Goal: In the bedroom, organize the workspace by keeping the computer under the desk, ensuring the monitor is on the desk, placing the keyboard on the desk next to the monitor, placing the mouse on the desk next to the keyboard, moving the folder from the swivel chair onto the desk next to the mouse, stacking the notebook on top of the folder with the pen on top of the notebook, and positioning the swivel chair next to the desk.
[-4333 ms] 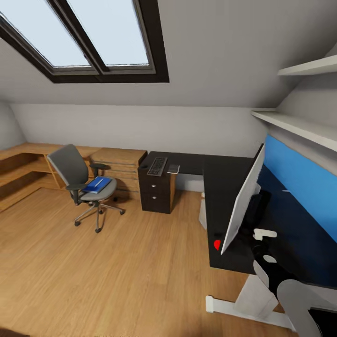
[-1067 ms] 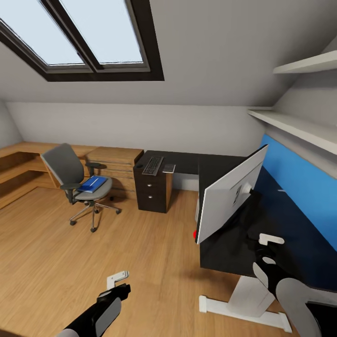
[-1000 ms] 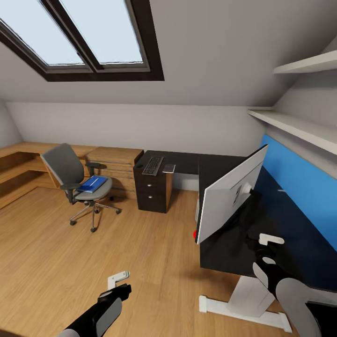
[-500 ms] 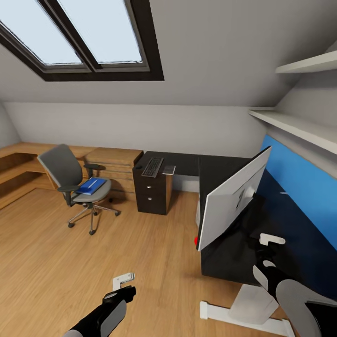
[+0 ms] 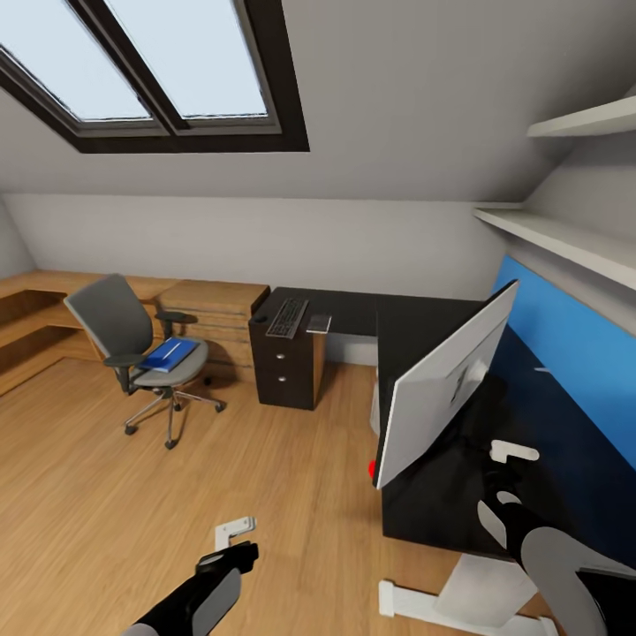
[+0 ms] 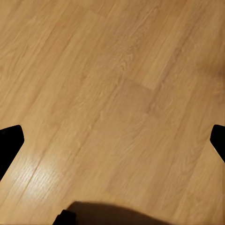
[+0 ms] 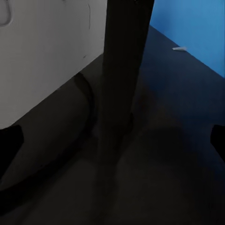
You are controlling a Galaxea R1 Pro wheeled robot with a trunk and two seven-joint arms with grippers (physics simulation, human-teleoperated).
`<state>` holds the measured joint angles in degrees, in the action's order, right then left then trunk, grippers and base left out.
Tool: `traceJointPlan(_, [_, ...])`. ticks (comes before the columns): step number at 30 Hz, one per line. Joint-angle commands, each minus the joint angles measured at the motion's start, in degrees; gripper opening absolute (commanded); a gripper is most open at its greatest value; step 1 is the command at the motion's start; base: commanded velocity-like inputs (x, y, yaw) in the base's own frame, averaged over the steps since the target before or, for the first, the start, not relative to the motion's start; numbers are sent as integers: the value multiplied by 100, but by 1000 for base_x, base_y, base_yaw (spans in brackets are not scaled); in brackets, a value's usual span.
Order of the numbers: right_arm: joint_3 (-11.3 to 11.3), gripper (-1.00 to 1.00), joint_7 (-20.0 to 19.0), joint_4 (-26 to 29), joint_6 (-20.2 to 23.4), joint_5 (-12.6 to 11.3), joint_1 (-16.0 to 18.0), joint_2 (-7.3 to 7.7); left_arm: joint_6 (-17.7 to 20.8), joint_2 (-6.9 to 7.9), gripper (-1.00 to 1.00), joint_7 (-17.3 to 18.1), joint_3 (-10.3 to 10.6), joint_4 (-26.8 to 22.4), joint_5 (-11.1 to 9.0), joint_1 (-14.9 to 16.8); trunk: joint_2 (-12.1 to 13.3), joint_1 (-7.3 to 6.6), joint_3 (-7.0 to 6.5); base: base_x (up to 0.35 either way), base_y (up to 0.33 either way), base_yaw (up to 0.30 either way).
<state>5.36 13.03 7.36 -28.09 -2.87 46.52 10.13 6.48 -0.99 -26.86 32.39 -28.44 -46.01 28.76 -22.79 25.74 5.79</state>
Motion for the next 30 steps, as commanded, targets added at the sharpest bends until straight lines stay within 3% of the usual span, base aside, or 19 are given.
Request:
traceJointPlan(1, [17,100,-20,-6,-29,-29,6,2,17,-2,100,-48,39,5,-23,7,-13,4,13,21,0,0])
traceJointPlan(30, [17,100,-20,-6,-91,-38,6,32,17,-25,100,-56,39,60,-23,7,-13,4,13,77,-27,0])
